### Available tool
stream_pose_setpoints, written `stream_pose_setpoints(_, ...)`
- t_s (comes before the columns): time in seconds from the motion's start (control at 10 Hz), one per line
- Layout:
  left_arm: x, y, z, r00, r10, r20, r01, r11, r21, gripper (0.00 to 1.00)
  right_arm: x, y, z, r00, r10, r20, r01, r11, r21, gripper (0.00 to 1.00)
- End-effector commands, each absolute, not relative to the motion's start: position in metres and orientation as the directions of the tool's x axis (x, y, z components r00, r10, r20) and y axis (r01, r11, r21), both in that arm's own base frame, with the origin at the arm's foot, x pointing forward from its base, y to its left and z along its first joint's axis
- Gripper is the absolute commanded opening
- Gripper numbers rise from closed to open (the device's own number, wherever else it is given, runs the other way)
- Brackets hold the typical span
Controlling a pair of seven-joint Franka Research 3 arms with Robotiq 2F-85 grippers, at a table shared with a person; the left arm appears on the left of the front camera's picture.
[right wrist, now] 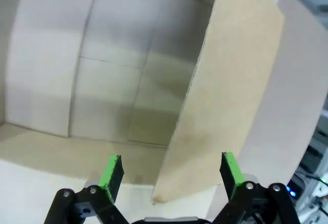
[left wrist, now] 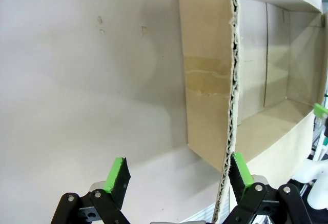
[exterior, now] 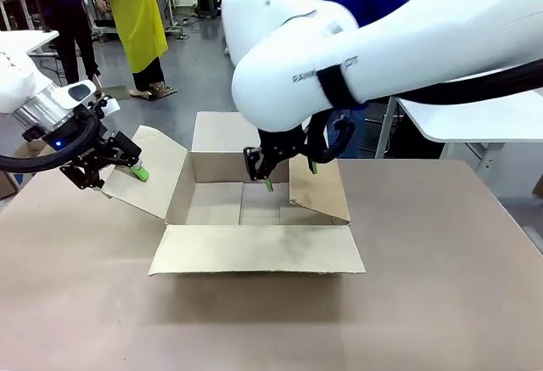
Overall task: Pack the gift set into the box.
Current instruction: Place both hands on the side flaps of the Package Box and spread them outward.
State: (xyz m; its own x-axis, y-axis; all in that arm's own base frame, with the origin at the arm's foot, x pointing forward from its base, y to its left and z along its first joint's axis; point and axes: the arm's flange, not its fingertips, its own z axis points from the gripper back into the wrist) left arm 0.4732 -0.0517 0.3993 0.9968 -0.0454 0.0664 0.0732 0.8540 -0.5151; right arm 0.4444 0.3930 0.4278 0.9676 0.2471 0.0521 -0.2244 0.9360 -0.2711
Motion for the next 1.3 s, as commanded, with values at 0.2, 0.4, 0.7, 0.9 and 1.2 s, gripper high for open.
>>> stream_pose_setpoints(0.2, 0.47, -0.052, 0.399, 0.997, -0.038, 0.066, 0.065, 0.866, -0.496, 1.0, 0.459, 0.405, 0.41, 0.994, 0.1, 0.038, -0.073, 0.891, -0.449, 1.0)
stream_pose_setpoints(0.4, 0.47, -0.052, 0.399, 0.997, -0.038, 0.066, 0.065, 0.866, -0.496, 1.0, 0.462, 0.4, 0.411, 0.995, 0.09, 0.048, -0.057, 0.881, -0.469, 1.0)
stream_pose_setpoints(0.7, 0.47, -0.052, 0.399, 0.997, -0.038, 0.066, 0.065, 0.866, -0.496, 1.0, 0.46, 0.371, 0.427, 0.998, 0.035, 0.057, 0.0, 0.853, -0.521, 1.0)
stream_pose_setpoints(0.9, 0.47, -0.052, 0.399, 0.997, -0.038, 0.066, 0.065, 0.866, -0.496, 1.0, 0.453, 0.353, 0.44, 0.997, 0.022, 0.07, 0.017, 0.858, -0.513, 1.0)
stream_pose_setpoints(1.2, 0.47, -0.052, 0.399, 0.997, -0.038, 0.066, 0.065, 0.866, -0.496, 1.0, 0.446, 0.309, 0.459, 0.997, 0.015, 0.07, 0.017, 0.901, -0.434, 1.0)
